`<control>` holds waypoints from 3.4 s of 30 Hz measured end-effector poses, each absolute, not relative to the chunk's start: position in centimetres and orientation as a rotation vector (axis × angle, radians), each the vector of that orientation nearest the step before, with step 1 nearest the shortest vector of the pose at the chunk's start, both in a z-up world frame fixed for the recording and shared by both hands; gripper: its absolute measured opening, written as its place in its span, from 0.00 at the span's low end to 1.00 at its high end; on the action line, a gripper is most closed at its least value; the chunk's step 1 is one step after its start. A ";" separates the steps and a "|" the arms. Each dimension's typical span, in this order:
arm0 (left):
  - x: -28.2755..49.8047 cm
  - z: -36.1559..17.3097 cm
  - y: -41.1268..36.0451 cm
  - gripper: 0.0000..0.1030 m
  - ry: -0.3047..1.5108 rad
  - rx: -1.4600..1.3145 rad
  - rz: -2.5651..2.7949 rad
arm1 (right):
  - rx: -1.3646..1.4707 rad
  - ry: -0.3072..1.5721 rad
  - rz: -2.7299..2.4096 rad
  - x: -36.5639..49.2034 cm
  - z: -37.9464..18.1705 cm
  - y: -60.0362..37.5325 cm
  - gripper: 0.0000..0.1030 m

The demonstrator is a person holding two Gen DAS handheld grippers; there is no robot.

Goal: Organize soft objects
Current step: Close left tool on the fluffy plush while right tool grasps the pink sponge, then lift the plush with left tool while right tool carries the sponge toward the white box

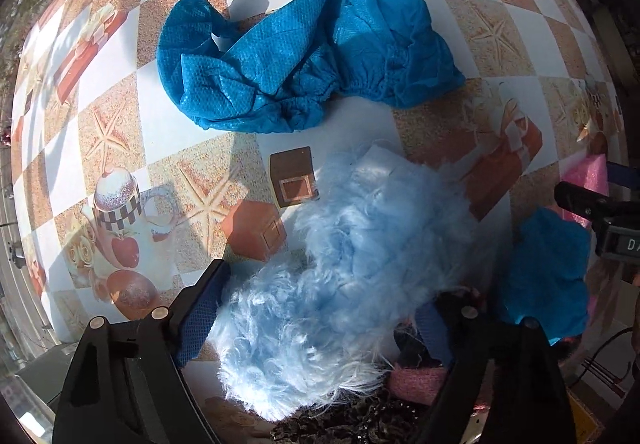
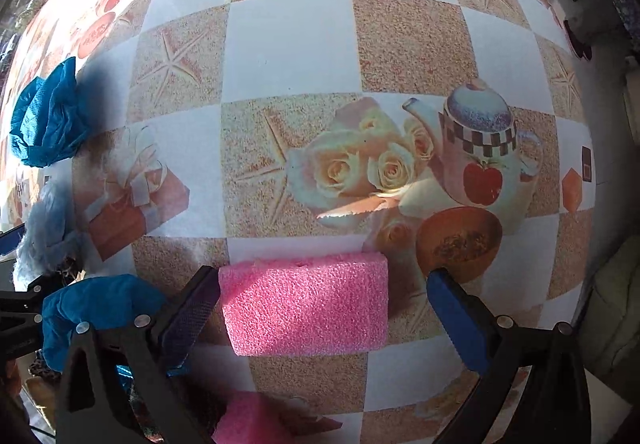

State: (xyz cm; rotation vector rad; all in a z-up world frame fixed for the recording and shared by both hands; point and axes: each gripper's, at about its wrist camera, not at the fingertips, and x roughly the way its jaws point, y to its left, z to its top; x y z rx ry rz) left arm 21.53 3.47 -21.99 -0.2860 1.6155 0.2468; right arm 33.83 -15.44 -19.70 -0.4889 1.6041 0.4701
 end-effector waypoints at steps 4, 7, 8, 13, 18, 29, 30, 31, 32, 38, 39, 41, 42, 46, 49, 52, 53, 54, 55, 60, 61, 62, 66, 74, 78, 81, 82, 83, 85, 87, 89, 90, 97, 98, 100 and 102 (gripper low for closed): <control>22.1 -20.8 3.3 0.56 1.600 -0.278 0.246 | -0.516 1.612 0.482 33.7 -19.9 -15.1 0.99; 22.8 -20.7 3.4 0.28 1.604 -0.275 0.263 | -0.526 1.574 0.505 33.1 -19.1 -14.9 0.80; 22.9 -20.7 3.4 0.26 1.601 -0.267 0.268 | -0.531 1.554 0.517 32.9 -18.5 -14.7 0.71; 22.1 -18.8 2.9 0.25 1.562 -0.255 0.313 | -0.497 1.541 0.536 32.3 -17.0 -14.9 0.69; 23.2 -16.6 4.5 0.25 1.515 -0.250 0.339 | -0.405 1.554 0.536 32.2 -14.8 -16.1 0.69; 21.8 -9.2 3.7 0.25 1.395 -0.244 0.336 | -0.266 1.557 0.539 30.8 -9.0 -20.4 0.69; 21.3 -8.9 2.9 0.25 1.386 -0.243 0.338 | -0.251 1.554 0.541 30.5 -8.4 -20.9 0.69; 20.7 -8.3 2.4 0.25 1.379 -0.243 0.339 | -0.239 1.551 0.545 30.2 -7.8 -21.4 0.69; 20.6 -7.9 2.1 0.25 1.372 -0.246 0.337 | -0.230 1.550 0.549 30.4 -7.5 -22.4 0.69; 18.4 -4.3 -2.6 0.25 1.332 -0.254 0.324 | -0.206 1.530 0.574 28.7 -5.1 -25.3 0.69; 18.2 -3.7 -3.3 0.25 1.326 -0.254 0.316 | -0.200 1.527 0.577 28.5 -4.8 -25.7 0.69; 17.8 -2.9 -4.7 0.25 1.312 -0.260 0.301 | -0.184 1.521 0.581 28.1 -4.3 -26.5 0.69; 17.6 -2.4 -5.5 0.25 1.304 -0.260 0.294 | -0.174 1.519 0.584 27.9 -3.9 -27.0 0.69; 16.8 -0.3 -8.6 0.25 1.272 -0.266 0.255 | -0.137 1.517 0.590 27.1 -3.1 -28.9 0.69; 16.4 0.8 -11.2 0.25 1.254 -0.246 0.218 | -0.116 1.512 0.585 26.1 -2.7 -30.4 0.69; 15.9 1.7 -14.0 0.25 1.247 -0.220 0.157 | -0.107 1.511 0.582 25.0 -2.5 -31.9 0.69; 15.6 2.0 -15.1 0.25 1.244 -0.203 0.137 | -0.105 1.514 0.581 24.6 -2.6 -32.4 0.69; 15.4 2.1 -16.0 0.25 1.245 -0.187 0.116 | -0.105 1.514 0.580 24.2 -2.6 -32.9 0.69; 15.2 2.3 -17.0 0.25 1.246 -0.173 0.093 | -0.108 1.514 0.581 23.9 -2.6 -33.3 0.69; 13.9 2.1 -21.5 0.25 1.276 -0.093 0.012 | -0.098 1.521 0.586 23.1 -2.9 -34.5 0.69; 13.5 1.8 -22.3 0.25 1.287 -0.070 0.006 | -0.102 1.517 0.590 23.0 -2.8 -34.6 0.69; 13.2 1.6 -23.0 0.25 1.293 -0.054 0.006 | -0.107 1.512 0.598 22.9 -2.7 -34.6 0.69; 11.5 1.7 -24.4 0.25 1.298 -0.042 0.024 | -0.134 1.502 0.636 21.9 -2.5 -34.7 0.69; 7.9 1.7 -23.3 0.25 1.285 -0.119 0.160 | -0.212 1.506 0.741 18.8 -2.7 -33.8 0.69; 5.9 1.8 -22.2 0.25 1.276 -0.160 0.213 | -0.264 1.488 0.806 16.9 -2.1 -32.7 0.69; 4.7 2.6 -21.1 0.25 1.241 -0.172 0.245 | -0.312 1.464 0.858 15.5 -1.1 -31.5 0.69; 4.3 2.9 -20.7 0.25 1.228 -0.168 0.256 | -0.324 1.457 0.879 15.0 -0.9 -31.0 0.69; 3.9 3.0 -20.4 0.25 1.217 -0.165 0.266 | -0.338 1.450 0.900 14.4 -0.6 -30.5 0.69; 2.9 3.3 -19.3 0.25 1.198 -0.166 0.281 | -0.363 1.435 0.934 13.2 -0.2 -29.4 0.69; 1.7 3.3 -18.0 0.25 1.186 -0.172 0.298 | -0.384 1.421 0.970 11.9 0.2 -28.0 0.69; 0.5 3.3 -16.5 0.25 1.178 -0.173 0.324 | -0.394 1.404 1.003 10.4 0.6 -26.4 0.69; -0.2 3.4 -15.4 0.25 1.175 -0.177 0.340 | -0.401 1.393 1.012 9.8 0.8 -25.6 0.69; -3.5 4.0 -9.2 0.25 1.139 -0.182 0.424 | -0.475 1.340 1.048 5.8 1.7 -19.6 0.69; -4.0 3.8 -8.4 0.25 1.138 -0.194 0.428 | -0.483 1.332 1.053 5.5 1.9 -18.9 0.69; -4.8 3.5 -7.0 0.25 1.139 -0.215 0.440 | -0.498 1.319 1.060 4.9 2.0 -17.4 0.69; -5.6 3.3 -5.8 0.25 1.137 -0.233 0.453 | -0.518 1.314 1.066 4.3 1.9 -15.9 0.69</control>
